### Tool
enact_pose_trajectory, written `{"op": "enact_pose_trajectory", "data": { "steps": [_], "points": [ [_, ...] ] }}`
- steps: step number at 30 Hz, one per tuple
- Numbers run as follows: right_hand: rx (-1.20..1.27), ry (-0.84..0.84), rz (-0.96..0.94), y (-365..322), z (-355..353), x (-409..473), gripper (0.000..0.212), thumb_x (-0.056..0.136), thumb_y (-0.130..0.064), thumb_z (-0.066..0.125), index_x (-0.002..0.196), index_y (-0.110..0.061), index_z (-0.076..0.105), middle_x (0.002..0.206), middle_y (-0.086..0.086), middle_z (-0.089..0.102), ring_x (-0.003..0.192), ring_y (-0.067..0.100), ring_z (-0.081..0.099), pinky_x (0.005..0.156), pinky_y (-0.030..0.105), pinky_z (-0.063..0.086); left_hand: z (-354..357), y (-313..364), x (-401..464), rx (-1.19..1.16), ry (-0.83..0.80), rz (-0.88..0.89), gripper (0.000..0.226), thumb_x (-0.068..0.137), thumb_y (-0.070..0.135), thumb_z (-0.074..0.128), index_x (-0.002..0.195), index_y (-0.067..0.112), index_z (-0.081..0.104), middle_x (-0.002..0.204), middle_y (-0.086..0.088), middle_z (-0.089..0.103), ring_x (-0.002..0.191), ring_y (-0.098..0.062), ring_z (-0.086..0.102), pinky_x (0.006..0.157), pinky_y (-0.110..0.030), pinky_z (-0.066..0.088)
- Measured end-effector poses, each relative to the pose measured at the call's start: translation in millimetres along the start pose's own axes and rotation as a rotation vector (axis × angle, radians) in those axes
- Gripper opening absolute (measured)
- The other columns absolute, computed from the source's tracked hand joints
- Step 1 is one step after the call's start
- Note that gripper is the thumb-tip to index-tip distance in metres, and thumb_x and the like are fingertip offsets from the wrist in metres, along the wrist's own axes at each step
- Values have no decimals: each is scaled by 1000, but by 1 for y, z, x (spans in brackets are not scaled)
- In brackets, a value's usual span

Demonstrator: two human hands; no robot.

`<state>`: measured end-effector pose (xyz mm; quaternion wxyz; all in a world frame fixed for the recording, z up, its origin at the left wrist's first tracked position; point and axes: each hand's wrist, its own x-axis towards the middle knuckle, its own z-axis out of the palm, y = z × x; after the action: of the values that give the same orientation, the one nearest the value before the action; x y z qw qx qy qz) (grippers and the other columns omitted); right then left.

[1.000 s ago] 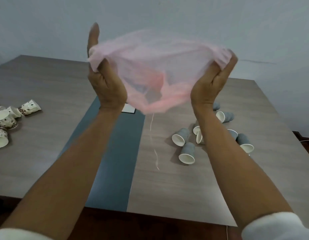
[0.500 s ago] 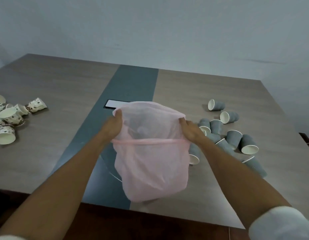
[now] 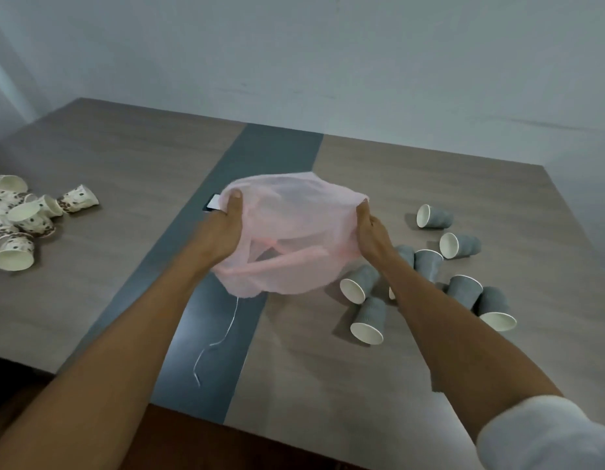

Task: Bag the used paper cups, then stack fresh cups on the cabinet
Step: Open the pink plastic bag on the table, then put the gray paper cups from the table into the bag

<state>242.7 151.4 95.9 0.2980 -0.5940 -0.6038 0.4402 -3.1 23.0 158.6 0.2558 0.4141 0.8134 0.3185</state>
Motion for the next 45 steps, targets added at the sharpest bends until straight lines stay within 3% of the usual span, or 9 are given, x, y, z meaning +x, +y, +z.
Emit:
{"op": "enact_pose_trajectory", "data": {
  "steps": [8,12,15,17,22,27,36,40,45],
  "points": [
    [301,-289,243,64,-17,47,77,87,-56,50,156,-26,36,143,6,57,117,22,58,104,46,47,76,-31,2,-228,79,-76,53,106,51,32,139,15,53,122,-5,61,114,-32,60,90,-36,44],
    [-214,-46,211,94,-34,42,54,90,-33,53,136,-6,49,132,18,61,108,31,59,90,35,46,105,-50,-18,-273,194,133,64,97,19,63,148,25,24,137,-5,52,113,-24,59,91,-36,49],
    [-638,-270,124,123,-33,28,70,83,-50,64,138,-9,48,132,16,57,114,36,59,91,38,47,117,-57,-26,-55,264,372,62,104,7,50,157,22,22,153,-13,36,126,-25,48,96,-35,44],
    [-810,-362,55,137,-19,23,84,77,-56,68,144,-11,42,136,16,53,125,38,56,102,45,46,118,-50,-27,61,262,488,70,106,9,46,159,40,12,158,-14,30,124,-31,53,87,-39,51],
    [-1049,-255,-63,153,5,37,34,94,-20,55,126,-12,62,130,12,62,118,33,64,98,43,49,113,-30,-21,218,167,354,46,93,60,59,131,68,35,128,34,51,116,-7,56,98,-43,49],
    [-463,-30,77,138,-34,50,26,91,-18,48,114,-9,58,114,17,68,107,41,64,86,41,50,120,-28,-5,127,193,237,63,103,19,51,159,26,23,154,-2,31,115,-28,55,86,-34,44],
    [71,659,-108,37,-138,61,23,91,-15,47,96,-6,68,82,3,59,81,21,53,68,36,39,122,-30,34,-249,-156,30,122,76,11,80,162,28,-5,165,1,14,145,-25,32,102,-39,47],
    [328,262,-148,9,-100,54,21,92,-11,51,84,-18,69,63,-1,54,52,16,46,45,23,37,121,-25,31,-336,-205,-30,129,62,31,81,160,41,-3,164,5,17,143,-31,37,101,-56,53],
    [-69,-219,-1,22,-34,44,22,91,-11,56,105,-11,73,73,9,73,40,11,44,40,20,34,121,-24,28,-372,-241,-47,130,62,34,82,159,44,-5,164,7,16,143,-32,36,103,-56,51]
  ]
}}
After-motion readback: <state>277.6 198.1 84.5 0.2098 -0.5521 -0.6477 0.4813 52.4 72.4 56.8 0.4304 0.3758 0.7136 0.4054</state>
